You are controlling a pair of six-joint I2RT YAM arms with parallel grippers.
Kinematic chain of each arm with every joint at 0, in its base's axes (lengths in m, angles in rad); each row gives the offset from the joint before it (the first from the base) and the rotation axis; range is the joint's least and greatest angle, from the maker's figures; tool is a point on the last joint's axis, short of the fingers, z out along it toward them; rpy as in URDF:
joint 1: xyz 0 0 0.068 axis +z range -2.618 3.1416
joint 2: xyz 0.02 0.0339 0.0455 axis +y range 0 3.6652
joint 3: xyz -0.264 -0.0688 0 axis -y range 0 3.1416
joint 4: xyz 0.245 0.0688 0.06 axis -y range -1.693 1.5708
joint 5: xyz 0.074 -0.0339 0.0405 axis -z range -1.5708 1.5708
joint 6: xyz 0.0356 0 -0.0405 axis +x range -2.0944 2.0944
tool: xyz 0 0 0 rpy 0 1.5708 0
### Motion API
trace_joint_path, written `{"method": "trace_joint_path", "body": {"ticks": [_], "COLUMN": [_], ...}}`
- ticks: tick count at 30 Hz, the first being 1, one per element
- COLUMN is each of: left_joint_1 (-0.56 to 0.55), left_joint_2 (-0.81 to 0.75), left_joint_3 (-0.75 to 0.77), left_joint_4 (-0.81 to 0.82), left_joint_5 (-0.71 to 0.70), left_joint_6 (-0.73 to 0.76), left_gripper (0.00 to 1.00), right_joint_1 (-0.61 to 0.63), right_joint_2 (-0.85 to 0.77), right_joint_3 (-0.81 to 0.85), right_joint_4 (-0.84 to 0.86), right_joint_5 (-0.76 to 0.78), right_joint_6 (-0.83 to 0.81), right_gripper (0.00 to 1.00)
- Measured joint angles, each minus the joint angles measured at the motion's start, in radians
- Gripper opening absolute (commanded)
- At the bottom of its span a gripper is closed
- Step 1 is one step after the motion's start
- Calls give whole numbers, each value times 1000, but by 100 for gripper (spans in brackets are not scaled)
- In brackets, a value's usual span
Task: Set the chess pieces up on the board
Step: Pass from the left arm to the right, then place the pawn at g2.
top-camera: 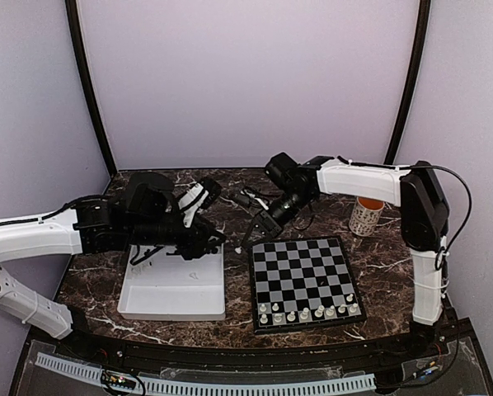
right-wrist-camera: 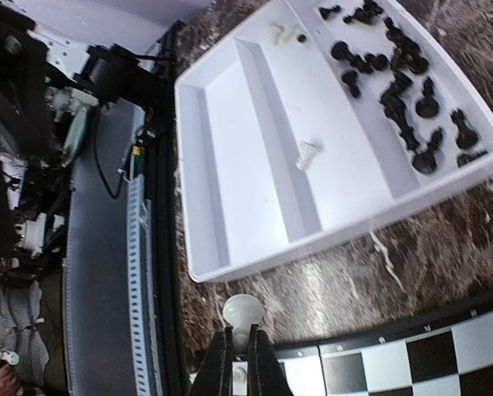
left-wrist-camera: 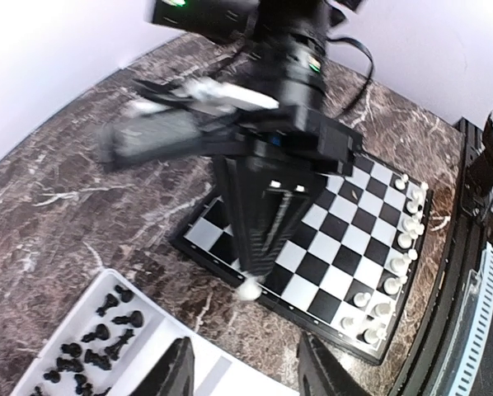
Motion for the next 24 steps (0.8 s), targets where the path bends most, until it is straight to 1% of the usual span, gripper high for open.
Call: {"method": "trace_joint_path", "body": {"ticks": [4, 8, 14, 24], "left_joint_1": [3, 47, 156, 178], "left_joint_2": [-53, -61, -61, -47], "left_joint_3": [0, -8, -37, -48], "left_joint_4": [-10, -10, -2, 4], "left_joint_5": [-77, -123, -126, -118], "left_joint_6": [14, 13, -10, -32], "left_gripper": [53, 53, 53, 54], "right_joint_1": [-8, -11, -11, -12], "right_joint_2": [-80, -209, -401, -632], "right_joint_3": [-100, -236, -412, -705], "right_joint_4": [-35, -51, -85, -122], "right_joint_5": [154, 329, 539, 795], "right_joint_6": [-91, -171, -260, -336], "right_gripper": [1, 1, 1, 1]}}
